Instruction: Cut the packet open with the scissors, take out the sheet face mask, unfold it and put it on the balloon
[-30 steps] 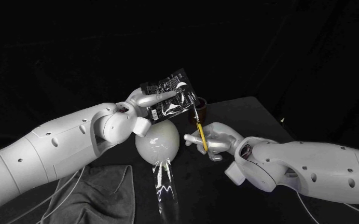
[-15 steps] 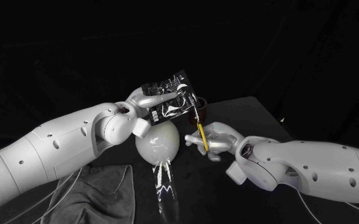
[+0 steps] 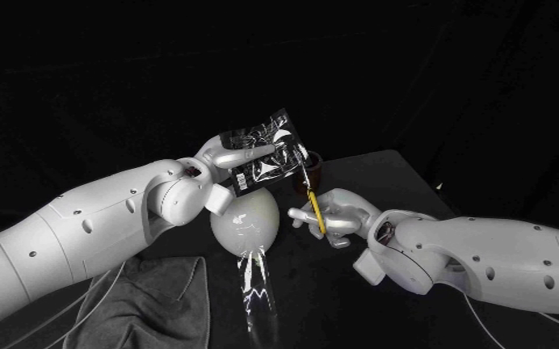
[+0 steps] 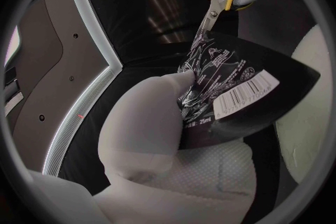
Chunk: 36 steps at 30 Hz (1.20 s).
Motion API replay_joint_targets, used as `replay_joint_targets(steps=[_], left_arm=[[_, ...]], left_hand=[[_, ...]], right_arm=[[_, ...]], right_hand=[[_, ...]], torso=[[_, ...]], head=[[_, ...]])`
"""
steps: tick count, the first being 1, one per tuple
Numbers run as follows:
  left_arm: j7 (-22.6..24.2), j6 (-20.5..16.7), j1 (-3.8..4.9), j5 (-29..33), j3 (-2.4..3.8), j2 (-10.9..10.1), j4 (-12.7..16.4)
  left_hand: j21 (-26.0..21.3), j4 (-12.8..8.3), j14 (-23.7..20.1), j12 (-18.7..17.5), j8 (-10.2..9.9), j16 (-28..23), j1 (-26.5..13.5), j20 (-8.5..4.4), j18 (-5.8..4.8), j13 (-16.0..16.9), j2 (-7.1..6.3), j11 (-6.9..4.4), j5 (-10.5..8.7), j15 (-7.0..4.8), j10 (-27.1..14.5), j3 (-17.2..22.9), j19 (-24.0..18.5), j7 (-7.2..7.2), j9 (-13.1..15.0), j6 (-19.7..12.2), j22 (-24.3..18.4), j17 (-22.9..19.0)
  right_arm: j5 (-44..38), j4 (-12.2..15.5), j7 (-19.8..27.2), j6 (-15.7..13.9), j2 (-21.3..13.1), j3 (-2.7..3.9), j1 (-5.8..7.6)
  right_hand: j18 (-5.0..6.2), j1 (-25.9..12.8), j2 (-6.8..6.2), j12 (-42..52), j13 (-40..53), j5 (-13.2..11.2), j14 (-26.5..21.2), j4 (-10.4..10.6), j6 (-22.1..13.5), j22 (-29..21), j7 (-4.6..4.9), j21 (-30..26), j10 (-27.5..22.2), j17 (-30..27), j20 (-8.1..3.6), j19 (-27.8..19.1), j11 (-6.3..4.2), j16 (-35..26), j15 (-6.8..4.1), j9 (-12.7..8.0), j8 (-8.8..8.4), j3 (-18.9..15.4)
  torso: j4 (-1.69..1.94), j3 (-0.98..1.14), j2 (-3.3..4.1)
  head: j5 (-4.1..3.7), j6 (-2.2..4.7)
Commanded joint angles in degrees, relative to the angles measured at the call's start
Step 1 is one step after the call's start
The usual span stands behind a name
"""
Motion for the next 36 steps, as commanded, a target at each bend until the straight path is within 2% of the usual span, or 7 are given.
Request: replay_joint_targets(steps=[1,13,17,19,20,24,36], left_arm=[[0.09,0.7,-0.06,-1.5,-0.06,0.03,0.14],[-0.01,0.69,-0.06,-1.61,-0.06,-0.03,0.09],[-0.08,0.82,-0.06,-1.85,-0.06,-0.05,0.07],[-0.12,0.94,-0.06,-2.02,-0.06,-0.05,0.07],[-0.15,1.09,-0.07,-2.32,-0.06,-0.07,0.08],[-0.19,1.44,-0.07,-3.39,-0.06,-0.11,0.2],[-0.26,1.83,-0.07,-5.57,-0.06,-0.14,0.24]], left_hand=[[0.19,-0.06,0.38,0.29,0.65,0.33,-0.12,0.11,0.59,0.07,0.6,-0.43,0.22,-0.08,0.68,-0.18,0.41,-0.26,7.11,0.27,0.08,0.08],[0.22,-0.13,0.43,0.29,0.67,0.35,-0.14,0.08,0.59,0.07,0.62,-0.46,0.22,-0.12,0.76,-0.22,0.44,-0.29,7.16,0.29,0.09,0.12],[0.22,-0.13,0.43,0.29,0.67,0.35,-0.14,0.08,0.59,0.07,0.62,-0.46,0.22,-0.12,0.76,-0.22,0.44,-0.29,7.16,0.29,0.09,0.12],[0.24,-0.17,0.46,0.29,0.69,0.36,-0.14,0.06,0.58,0.07,0.63,-0.48,0.22,-0.14,0.8,-0.24,0.46,-0.3,7.19,0.29,0.09,0.14],[0.24,-0.17,0.46,0.29,0.69,0.36,-0.14,0.06,0.58,0.07,0.63,-0.48,0.22,-0.14,0.8,-0.24,0.46,-0.3,7.19,0.29,0.09,0.14],[0.28,-0.25,0.51,0.3,0.71,0.38,-0.15,0.03,0.58,0.08,0.66,-0.51,0.23,-0.18,0.88,-0.26,0.5,-0.33,7.26,0.31,0.11,0.18],[0.36,-0.39,0.6,0.3,0.76,0.42,-0.18,-0.03,0.58,0.08,0.69,-0.56,0.23,-0.23,1.01,-0.32,0.57,-0.37,7.38,0.34,0.13,0.25]], right_arm=[[-0.52,-0.09,1.51,-1.49,-0.09,0.2,0.21],[-1.74,0.24,1.82,-1.57,-0.25,0.2,0.21],[-1.84,0.35,2.18,-2.23,-0.29,0.2,0.22],[-1.73,0.29,2.26,-2.38,-0.29,0.2,0.22],[-1.62,0.19,2.33,-2.49,-0.3,0.2,0.24],[-1.47,-0.18,2.36,-2.26,-0.28,0.2,0.49],[-3.1,-0.44,0.48,2.1,-0.6,0.19,1.16]], right_hand=[[-1.19,0.59,0.83,37.12,2.98,-0.24,5.06,-0.03,-4.44,8.7,2.36,0.43,9.7,11.05,-0.27,0.36,-0.89,0.31,-0.51,0.14,0.48,-0.52],[-1.5,2.62,2.36,36.89,2.94,-0.23,5.24,-0.11,-3.45,9.4,1.77,1.86,9.84,11.77,-0.9,1.07,-1.42,0.78,-1.04,0.41,1.24,-2.86],[-0.38,2.7,2.2,24.89,-5.93,-0.25,3.35,0.0,-7.68,7.42,3.25,-4.18,6.36,5.64,-0.39,-2.32,-0.15,-3.45,-0.18,-0.86,-1.83,-5.47],[0.02,2.57,1.54,19.66,-9.73,-0.13,2.69,0.07,-9.62,6.7,3.92,-6.27,4.63,3.86,-0.2,-3.51,0.44,-4.81,0.24,-1.37,-3.14,-5.9],[0.87,2.05,-0.48,2.41,-22.22,-0.11,0.43,0.27,-13.1,4.86,5.32,-11.49,-1.4,-1.97,0.53,-6.52,1.63,-9.36,1.44,-2.17,-5.44,-4.93],[0.97,0.31,-4.3,-3.64,-26.14,-0.37,0.68,0.33,-14.64,4.54,6.44,-11.95,-3.11,-1.82,1.77,-6.65,2.69,-9.42,2.37,-2.54,-7.01,-0.38],[1.58,0.67,-7.62,-12.55,-32.18,-0.13,-0.59,0.4,-15.79,3.46,7.42,-14.93,-4.75,-4.5,2.82,-8.21,3.73,-11.42,3.26,-2.75,-8.89,0.7]], torso=[[0.0,-0.02,-0.01],[0.0,-0.04,0.01],[0.01,-0.02,-0.01],[-0.01,-0.02,-0.02],[-0.02,0.0,-0.03],[-0.01,0.02,0.0],[0.02,-0.02,-0.02]], head=[[-0.07,0.08],[-0.13,0.22],[-0.13,0.23],[-0.12,0.23],[-0.12,0.23],[-0.14,0.25],[-0.24,0.14]])
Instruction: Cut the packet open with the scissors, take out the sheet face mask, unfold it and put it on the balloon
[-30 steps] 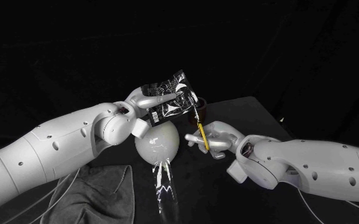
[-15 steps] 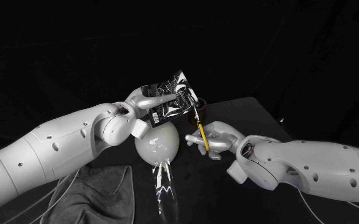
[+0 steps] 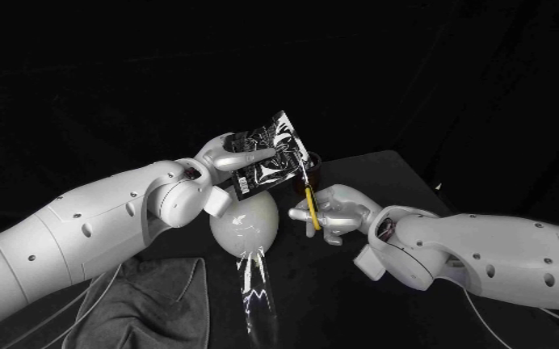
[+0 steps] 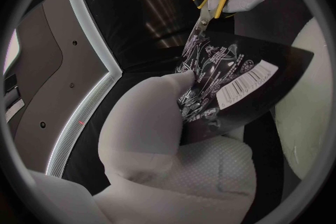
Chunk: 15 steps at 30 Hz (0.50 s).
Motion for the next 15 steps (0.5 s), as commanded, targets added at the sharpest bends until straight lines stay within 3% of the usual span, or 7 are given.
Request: replay_joint_targets(steps=[1,5,7,11,12,15], left_arm=[[-0.26,1.52,-0.08,-2.25,-0.08,-0.04,-0.01],[-0.26,1.91,-0.08,-3.13,-0.08,-0.06,-0.16],[-0.25,2.2,-0.08,-3.83,-0.08,-0.1,-0.2],[-0.2,2.56,-0.08,-4.94,-0.08,-0.16,-0.23],[-0.19,2.6,-0.08,-5.13,-0.08,-0.17,-0.24],[-0.11,2.69,-0.08,-5.58,-0.08,-0.19,-0.32]], left_hand=[[0.36,-0.23,0.31,0.35,0.76,0.23,0.02,-0.02,0.75,0.04,0.43,-0.17,0.2,-0.13,0.62,-0.15,0.56,-0.07,7.36,0.35,0.1,0.1],[0.38,-0.28,0.34,0.35,0.77,0.24,0.02,-0.03,0.75,0.05,0.45,-0.19,0.2,-0.15,0.66,-0.16,0.58,-0.09,7.4,0.36,0.11,0.12],[0.41,-0.33,0.37,0.36,0.79,0.25,0.02,-0.05,0.75,0.05,0.46,-0.21,0.2,-0.17,0.7,-0.17,0.6,-0.1,7.44,0.37,0.11,0.14],[0.42,-0.36,0.39,0.36,0.8,0.26,0.02,-0.07,0.74,0.05,0.47,-0.22,0.2,-0.18,0.74,-0.19,0.61,-0.11,7.47,0.38,0.12,0.16],[0.42,-0.36,0.39,0.36,0.8,0.26,0.02,-0.07,0.74,0.05,0.47,-0.22,0.2,-0.18,0.74,-0.19,0.61,-0.11,7.47,0.38,0.12,0.16],[0.43,-0.38,0.4,0.36,0.81,0.27,0.02,-0.07,0.74,0.05,0.47,-0.22,0.2,-0.19,0.75,-0.19,0.62,-0.12,7.48,0.38,0.12,0.17]], right_arm=[[-1.52,-0.15,-0.17,2.47,-0.37,0.21,0.32],[-1.92,-0.1,-0.63,3.57,-0.68,0.2,0.44],[-1.95,-0.02,-0.67,3.83,-0.92,0.2,0.53],[-1.46,0.04,-0.49,3.7,-1.23,0.2,0.76],[-1.31,0.04,-0.45,3.6,-1.29,0.2,0.81],[-0.81,-0.03,-0.42,3.34,-1.43,0.2,0.91]], right_hand=[[1.18,0.25,-1.38,-2.73,-1.78,-0.08,-1.49,-0.04,-11.05,3.29,5.95,-1.24,-1.55,-3.43,0.48,-0.94,0.29,-2.68,0.75,-0.06,-0.52,-0.25],[1.25,0.3,-1.78,-4.22,-2.94,-0.15,-2.01,0.04,-11.03,3.21,6.12,-1.56,-1.79,-4.39,0.68,-1.18,0.48,-3.36,0.92,-0.03,-0.7,-0.5],[1.15,0.45,-1.08,-5.11,-3.79,-0.14,-1.85,0.03,-10.51,3.47,6.04,-0.87,-1.31,-4.13,0.77,-0.8,0.47,-3.02,0.92,0.09,-0.61,-0.16],[0.78,1.04,1.59,-5.91,-4.98,-0.22,-0.83,-0.13,-7.62,4.44,5.11,1.73,1.31,-2.75,0.4,0.79,-0.26,-1.52,0.29,0.65,0.54,0.71],[0.41,1.63,3.39,-5.51,-5.01,-0.26,0.01,-0.35,-4.39,5.22,4.08,3.83,3.46,-1.31,-0.03,2.04,-1.14,-0.26,-0.39,1.26,2.1,0.87],[-0.22,2.8,5.27,-4.68,-4.62,-0.24,1.39,-0.53,0.27,6.53,2.31,7.27,7.0,1.14,-1.32,4.07,-2.79,1.83,-1.88,2.15,4.3,-0.35]], torso=[[0.04,-0.02,0.0],[0.0,-0.04,0.0],[0.01,-0.02,0.02],[-0.01,0.0,0.02],[0.0,-0.01,0.03],[0.04,0.0,0.01]], head=[[-0.04,-0.03],[0.0,-0.01],[0.03,-0.01],[0.0,0.0],[0.01,-0.03],[-0.02,0.01]])
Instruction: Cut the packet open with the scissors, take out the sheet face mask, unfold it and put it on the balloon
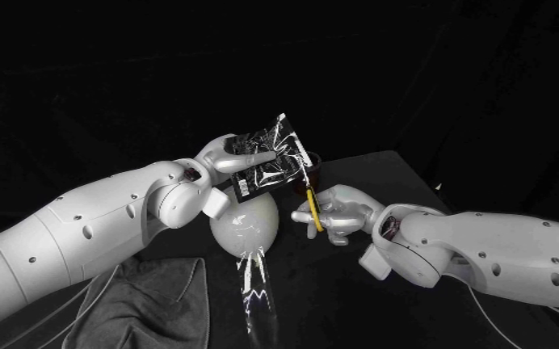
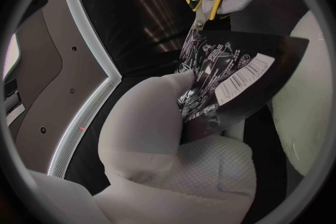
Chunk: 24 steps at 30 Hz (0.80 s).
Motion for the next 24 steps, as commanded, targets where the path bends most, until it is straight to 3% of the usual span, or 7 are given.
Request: replay_joint_targets(steps=[1,6,14,21,24], left_arm=[[-0.03,1.65,-0.06,-2.53,-0.06,-0.06,-0.09],[0.17,2.02,-0.06,-3.22,-0.06,-0.09,-0.33],[0.39,2.41,-0.06,-3.78,-0.06,-0.14,-0.61],[0.51,2.64,-0.06,-4.23,-0.06,-0.2,-0.89],[0.6,2.85,-0.06,-4.42,-0.06,-0.22,-0.94]], left_hand=[[0.21,-0.26,0.41,0.36,0.82,0.28,0.09,0.11,0.79,0.04,0.54,0.16,0.2,-0.2,0.38,-0.04,0.43,-0.14,7.51,0.43,0.07,0.11],[0.24,-0.34,0.45,0.36,0.84,0.29,0.09,0.08,0.79,0.04,0.54,0.14,0.21,-0.23,0.44,-0.07,0.45,-0.16,7.57,0.44,0.08,0.14],[0.26,-0.38,0.47,0.36,0.85,0.3,0.09,0.07,0.78,0.04,0.54,0.13,0.21,-0.24,0.47,-0.08,0.46,-0.16,7.6,0.44,0.09,0.16],[0.28,-0.43,0.49,0.36,0.87,0.31,0.09,0.06,0.78,0.05,0.54,0.12,0.21,-0.25,0.51,-0.1,0.47,-0.18,7.64,0.44,0.09,0.18],[0.29,-0.46,0.5,0.36,0.88,0.31,0.08,0.05,0.78,0.05,0.53,0.11,0.21,-0.26,0.53,-0.12,0.48,-0.18,7.66,0.45,0.1,0.2]], right_arm=[[0.55,-0.18,0.62,0.03,-0.26,0.19,0.26],[1.12,-0.3,0.56,-0.13,-0.48,0.19,0.34],[1.39,-0.25,0.63,0.14,-0.85,0.18,0.38],[1.74,-0.02,1.04,-0.21,-1.07,0.17,0.38],[2.88,-0.05,1.4,-0.71,-1.08,0.16,0.38]], right_hand=[[-1.12,0.75,1.87,1.0,0.33,-0.24,1.35,-0.1,1.09,6.52,0.86,1.91,5.49,1.48,-0.59,1.24,-3.41,1.13,-0.99,0.56,1.31,-0.82],[-2.38,2.83,4.96,4.51,3.06,-0.23,3.78,-0.15,7.75,8.82,-2.21,8.18,11.22,7.8,-2.85,4.82,-6.24,5.67,-3.32,3.53,5.45,-2.8],[-3.02,4.32,7.23,13.32,10.79,-0.22,4.53,-0.17,9.55,10.04,-3.49,11.19,12.08,10.76,-3.98,6.38,-7.33,7.68,-4.33,6.99,7.62,-5.73],[-3.06,5.07,8.13,13.49,11.65,-0.22,4.48,-0.18,9.39,10.22,-3.58,11.37,11.57,10.71,-4.24,6.41,-7.5,7.67,-4.48,8.55,7.72,-7.96],[-2.86,5.28,8.56,5.73,6.95,-0.22,4.08,-0.11,6.82,9.87,-2.61,10.06,8.19,9.28,-3.93,5.65,-6.58,6.71,-3.82,8.7,5.75,-9.89]], torso=[[0.03,0.03,0.0],[0.01,-0.01,0.0],[0.07,0.0,0.03],[0.05,0.0,0.02],[0.03,-0.01,0.02]], head=[[-0.04,-0.01],[-0.09,0.01],[-0.1,-0.01],[0.06,-0.04],[0.08,-0.02]])
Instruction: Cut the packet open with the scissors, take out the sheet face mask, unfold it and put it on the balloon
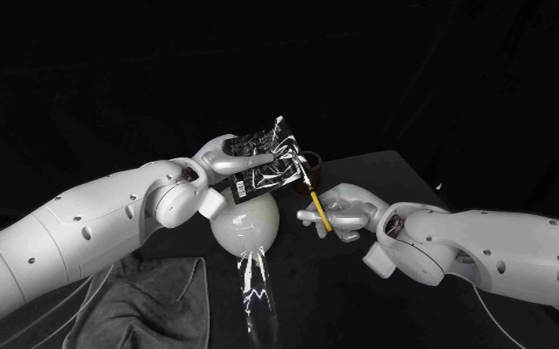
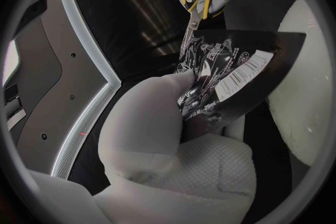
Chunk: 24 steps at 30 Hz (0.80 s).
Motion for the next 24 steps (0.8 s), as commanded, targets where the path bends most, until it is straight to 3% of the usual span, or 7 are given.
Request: replay_joint_targets(steps=[1,3,4,7,8,15,24], left_arm=[[0.31,1.65,-0.07,-1.38,-0.06,-0.01,-0.02],[0.38,1.81,-0.07,-1.62,-0.06,-0.02,0.0],[0.41,1.91,-0.07,-1.79,-0.06,-0.03,0.04],[0.48,2.17,-0.07,-2.34,-0.06,-0.06,0.15],[0.49,2.24,-0.07,-2.52,-0.06,-0.08,0.19],[0.69,2.47,-0.07,-3.95,-0.06,-0.13,0.59],[0.71,2.7,-0.07,-4.84,-0.06,-0.08,0.72]], left_hand=[[0.29,-0.3,0.29,0.36,0.88,0.32,0.07,0.05,0.82,0.05,0.52,-0.1,0.2,-0.06,0.33,0.04,0.49,0.12,7.66,0.38,0.06,0.06],[0.29,-0.3,0.29,0.36,0.88,0.32,0.07,0.05,0.82,0.05,0.52,-0.1,0.2,-0.06,0.33,0.04,0.49,0.12,7.66,0.38,0.06,0.06],[0.29,-0.3,0.29,0.36,0.88,0.32,0.07,0.05,0.82,0.05,0.52,-0.1,0.2,-0.06,0.33,0.04,0.49,0.12,7.66,0.38,0.06,0.06],[0.29,-0.3,0.29,0.36,0.88,0.32,0.07,0.05,0.82,0.05,0.52,-0.1,0.2,-0.06,0.33,0.04,0.49,0.12,7.66,0.38,0.06,0.06],[0.29,-0.3,0.29,0.36,0.88,0.32,0.07,0.05,0.82,0.05,0.52,-0.1,0.2,-0.06,0.33,0.04,0.49,0.12,7.66,0.38,0.06,0.06],[0.32,-0.38,0.32,0.35,0.9,0.33,0.07,0.03,0.82,0.06,0.52,-0.12,0.19,-0.07,0.37,0.01,0.49,0.11,7.72,0.39,0.06,0.09],[0.34,-0.46,0.33,0.34,0.91,0.33,0.09,0.01,0.81,0.06,0.51,-0.13,0.19,-0.09,0.39,0.0,0.5,0.1,7.76,0.39,0.07,0.12]], right_arm=[[2.12,-0.03,1.76,-1.15,-0.06,0.2,0.19],[3.06,-0.12,2.03,-1.39,0.02,0.19,0.19],[3.46,-0.15,2.13,-1.45,0.06,0.19,0.19],[4.17,-0.16,2.24,-1.38,0.15,0.18,0.2],[4.32,-0.14,2.24,-1.33,0.17,0.18,0.2],[4.73,-0.04,1.99,-0.91,0.32,0.18,0.27],[4.94,-0.04,2.08,-1.0,0.44,0.18,0.48]], right_hand=[[-0.49,0.1,0.66,-4.18,-2.04,-0.21,3.53,0.03,-3.47,9.66,1.22,-1.48,3.51,4.34,0.49,-1.09,-3.78,-1.14,0.79,-0.32,-2.55,-1.58],[-0.24,0.18,0.15,-7.9,-4.0,-0.2,2.93,-0.07,-7.6,9.16,3.07,-3.17,-0.6,2.43,1.18,-2.07,-2.0,-2.45,1.93,-1.17,-5.52,-3.05],[-0.05,-0.17,-0.08,-11.94,-6.32,-0.13,2.22,0.07,-10.54,8.54,4.92,-5.28,-5.28,0.54,2.15,-3.32,-0.25,-3.75,3.5,-1.98,-7.8,-4.08],[0.03,-0.92,-0.66,-15.61,-9.65,-0.34,1.62,0.17,-13.17,8.16,6.65,-6.62,-7.04,-0.6,3.64,-4.23,1.47,-4.44,5.15,-2.94,-10.54,-4.57],[0.16,-1.86,-1.92,-17.53,-11.67,-0.19,1.42,0.19,-14.11,8.05,7.53,-7.02,-7.85,-0.89,4.34,-4.52,2.15,-4.53,5.89,-3.52,-11.87,-3.28],[0.88,-4.47,-5.38,-20.18,-16.76,-0.1,0.83,0.36,-13.82,7.75,8.08,-8.03,-7.63,-1.9,5.91,-5.24,2.73,-4.75,6.5,-4.4,-13.99,2.43],[0.97,-5.52,-6.5,-20.16,-18.67,-0.24,0.73,0.38,-13.61,7.74,8.22,-8.04,-8.03,-2.08,6.28,-5.29,3.02,-4.67,6.67,-4.62,-14.67,4.61]], torso=[[-0.03,0.0,0.0],[-0.03,0.03,-0.01],[-0.02,0.03,-0.01],[-0.01,0.05,-0.02],[-0.03,0.04,-0.01],[-0.08,0.03,-0.01],[-0.08,0.01,0.0]], head=[[0.04,0.01],[0.04,0.02],[0.03,0.02],[-0.03,-0.01],[-0.07,0.0],[-0.05,0.09],[-0.08,0.23]])
